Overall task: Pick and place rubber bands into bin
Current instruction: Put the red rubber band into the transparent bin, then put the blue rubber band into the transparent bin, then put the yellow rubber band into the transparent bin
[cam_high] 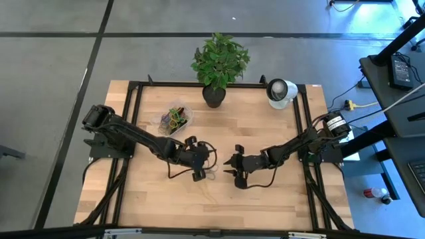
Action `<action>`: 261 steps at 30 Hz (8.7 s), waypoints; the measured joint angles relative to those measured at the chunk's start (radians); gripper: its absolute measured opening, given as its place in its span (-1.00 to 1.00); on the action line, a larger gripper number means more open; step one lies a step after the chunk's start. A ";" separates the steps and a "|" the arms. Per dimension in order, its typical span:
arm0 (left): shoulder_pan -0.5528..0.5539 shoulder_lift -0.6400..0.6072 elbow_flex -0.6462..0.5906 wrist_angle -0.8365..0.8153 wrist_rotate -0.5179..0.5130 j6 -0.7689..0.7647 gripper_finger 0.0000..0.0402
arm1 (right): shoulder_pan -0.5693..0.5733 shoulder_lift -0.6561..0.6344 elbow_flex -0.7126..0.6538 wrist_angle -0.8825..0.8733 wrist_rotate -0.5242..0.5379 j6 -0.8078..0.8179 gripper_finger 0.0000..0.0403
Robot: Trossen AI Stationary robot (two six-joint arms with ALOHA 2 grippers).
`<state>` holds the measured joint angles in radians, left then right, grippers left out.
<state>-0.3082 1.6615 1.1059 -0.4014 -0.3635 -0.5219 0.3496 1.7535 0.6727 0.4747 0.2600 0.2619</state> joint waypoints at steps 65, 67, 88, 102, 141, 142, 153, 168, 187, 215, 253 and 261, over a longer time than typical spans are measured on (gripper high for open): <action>-0.023 0.237 -0.008 0.029 0.129 -0.057 -0.93 | 0.087 -0.328 -0.010 -0.570 -0.007 0.309 -0.70; -0.032 0.209 -0.012 0.023 0.152 -0.052 -0.97 | 0.087 -0.328 -0.010 -0.570 -0.007 0.305 -0.70; -0.118 -0.277 0.089 -0.020 -0.347 0.151 -0.99 | 0.086 -0.328 -0.010 -0.567 0.020 0.257 -0.70; 0.198 -0.401 0.090 -0.643 -0.292 -0.212 -0.99 | 0.081 -0.328 -0.010 -0.509 0.156 0.300 -0.70; 0.742 -0.453 -0.179 -0.492 0.172 0.345 -0.19 | 0.008 -0.260 0.236 -1.153 0.022 0.618 -0.78; 0.742 -0.471 -0.171 -0.492 0.182 0.345 -0.18 | 0.008 -0.250 0.236 -1.154 0.014 0.618 -0.75; 0.610 -0.747 -0.161 -0.491 0.261 0.165 -0.28 | 0.007 -0.085 0.234 -1.031 0.007 0.544 -0.29; 0.172 -1.039 -0.427 -0.219 0.133 0.065 -0.98 | 0.029 -0.009 0.246 -0.966 -0.037 0.601 -0.93; 0.087 -1.553 -0.747 -0.065 0.193 0.226 -0.99 | -0.115 0.074 0.866 -1.103 0.202 0.326 -0.99; 0.087 -1.629 -0.751 -0.065 0.392 0.488 -0.99 | -0.422 0.830 1.663 -0.857 0.128 -0.005 -0.77; -0.040 -0.755 -0.493 0.092 0.108 0.406 -0.98 | -0.112 0.341 1.229 -1.526 0.269 0.062 -0.97; -0.153 -0.524 -0.371 0.088 0.023 0.302 -0.98 | -0.001 -0.033 0.636 -1.116 0.272 0.243 -0.90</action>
<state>-0.4616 1.1378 0.7345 -0.3137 -0.3410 -0.2199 0.3482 1.7209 1.3089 -0.6408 0.5323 0.5049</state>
